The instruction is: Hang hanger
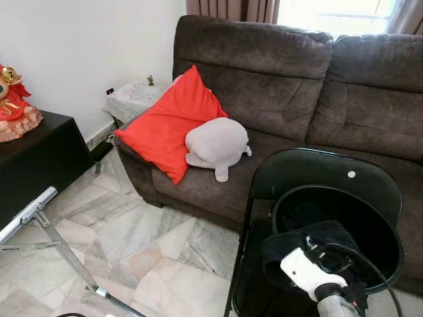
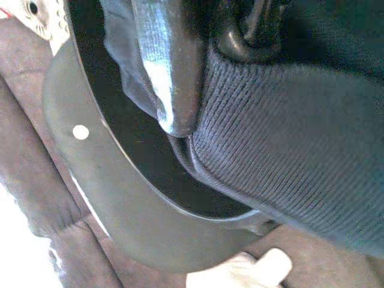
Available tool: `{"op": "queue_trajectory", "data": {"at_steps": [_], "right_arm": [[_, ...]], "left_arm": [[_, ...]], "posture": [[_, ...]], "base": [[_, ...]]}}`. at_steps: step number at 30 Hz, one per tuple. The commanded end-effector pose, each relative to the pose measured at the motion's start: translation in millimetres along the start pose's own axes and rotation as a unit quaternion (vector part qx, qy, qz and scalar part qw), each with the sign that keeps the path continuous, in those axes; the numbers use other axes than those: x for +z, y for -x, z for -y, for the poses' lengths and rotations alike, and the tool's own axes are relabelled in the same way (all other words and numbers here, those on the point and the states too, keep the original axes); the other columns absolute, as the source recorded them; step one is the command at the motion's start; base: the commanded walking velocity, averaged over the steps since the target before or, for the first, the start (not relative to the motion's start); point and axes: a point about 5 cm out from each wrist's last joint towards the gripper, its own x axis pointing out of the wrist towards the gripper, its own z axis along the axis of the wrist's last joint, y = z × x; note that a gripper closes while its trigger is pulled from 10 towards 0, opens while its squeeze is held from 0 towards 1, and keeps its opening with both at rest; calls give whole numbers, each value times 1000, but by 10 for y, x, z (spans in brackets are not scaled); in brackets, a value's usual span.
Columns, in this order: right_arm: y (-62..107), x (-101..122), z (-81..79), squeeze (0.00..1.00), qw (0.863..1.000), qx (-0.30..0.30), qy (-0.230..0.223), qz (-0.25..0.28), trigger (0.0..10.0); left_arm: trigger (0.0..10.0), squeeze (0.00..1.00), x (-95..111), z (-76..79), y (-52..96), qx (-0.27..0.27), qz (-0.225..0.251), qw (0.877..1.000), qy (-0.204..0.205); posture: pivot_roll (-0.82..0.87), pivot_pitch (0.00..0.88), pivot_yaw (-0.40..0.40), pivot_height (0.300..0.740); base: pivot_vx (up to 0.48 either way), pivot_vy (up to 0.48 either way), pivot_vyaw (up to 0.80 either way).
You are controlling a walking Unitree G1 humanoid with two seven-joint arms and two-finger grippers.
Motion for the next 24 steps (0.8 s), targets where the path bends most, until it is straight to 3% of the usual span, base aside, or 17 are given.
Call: {"op": "queue_trajectory", "data": {"at_steps": [1,4,6,8,10,11,15,17,18,19,24], "right_arm": [[-36,59,82,0,1000,-18,-21,3,0],[-77,153,242,0,994,-56,-98,1,0],[-83,172,266,0,992,-62,-113,1,0],[-121,248,418,0,973,-103,-207,-5,0],[-131,271,480,0,962,-122,-243,-8,0],[-150,316,597,0,936,-154,-317,-11,0],[-161,350,691,0,910,-175,-375,-15,0],[-153,352,713,0,897,-186,-400,-21,6431],[-153,352,713,0,897,-186,-400,-21,6431],[-144,340,706,0,898,-191,-396,-25,10000],[-155,370,676,0,891,-178,-417,-24,10000]], "left_arm": [[10000,0,-57,-41,16,8,-7,1000,-7],[10000,0,-98,-45,25,16,-8,1000,1],[10000,0,-104,-46,26,17,-8,1000,3],[10000,0,-137,-59,35,24,-10,1000,7],[10000,0,-150,-65,39,27,-11,1000,8],[10000,0,-165,-74,44,29,-12,999,9],[10000,0,-186,-81,49,31,-14,999,7],[10000,0,-195,-79,51,32,-15,999,7],[10000,0,-195,-79,51,32,-15,999,7],[10000,0,-203,-71,52,32,-16,999,8],[10000,0,-220,-56,52,33,-19,999,9]], "posture": [[-32,0,76,740],[-16,0,71,740],[-16,0,71,740],[-10,0,77,740],[-13,0,82,740],[-22,0,91,740],[-27,0,98,740],[-29,0,102,740],[-29,0,102,740],[-27,0,103,740],[-36,0,108,740]], "base": [[0,0,0],[0,0,0],[0,0,0],[0,0,0],[0,0,0],[0,0,0],[0,0,0],[0,0,0],[0,0,0],[0,0,0],[0,0,0]]}}
